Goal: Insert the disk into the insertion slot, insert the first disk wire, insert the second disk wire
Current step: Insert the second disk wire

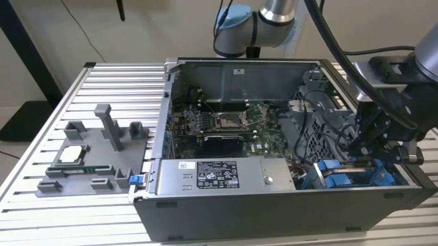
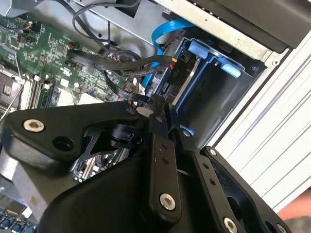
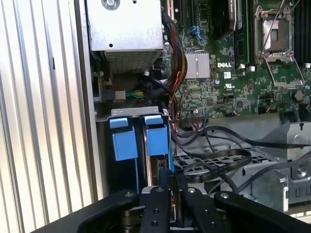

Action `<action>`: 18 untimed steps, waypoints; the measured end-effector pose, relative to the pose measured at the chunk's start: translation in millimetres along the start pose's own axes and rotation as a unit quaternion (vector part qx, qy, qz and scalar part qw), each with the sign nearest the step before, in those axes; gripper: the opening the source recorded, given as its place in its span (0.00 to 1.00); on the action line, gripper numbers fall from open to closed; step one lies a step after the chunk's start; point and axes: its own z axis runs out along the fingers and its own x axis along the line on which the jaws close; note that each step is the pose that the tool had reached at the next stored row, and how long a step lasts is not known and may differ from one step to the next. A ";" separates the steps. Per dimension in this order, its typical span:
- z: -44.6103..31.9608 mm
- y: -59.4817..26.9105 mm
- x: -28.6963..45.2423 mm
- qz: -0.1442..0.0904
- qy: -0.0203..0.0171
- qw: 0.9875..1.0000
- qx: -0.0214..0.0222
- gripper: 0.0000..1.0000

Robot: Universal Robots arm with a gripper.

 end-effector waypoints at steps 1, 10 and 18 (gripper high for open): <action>0.2 -0.3 0.0 0.000 0.000 1.000 0.000 0.00; 1.9 -2.1 0.5 -0.001 0.000 1.000 0.002 0.00; 4.3 -2.1 1.1 -0.001 0.000 1.000 0.004 0.00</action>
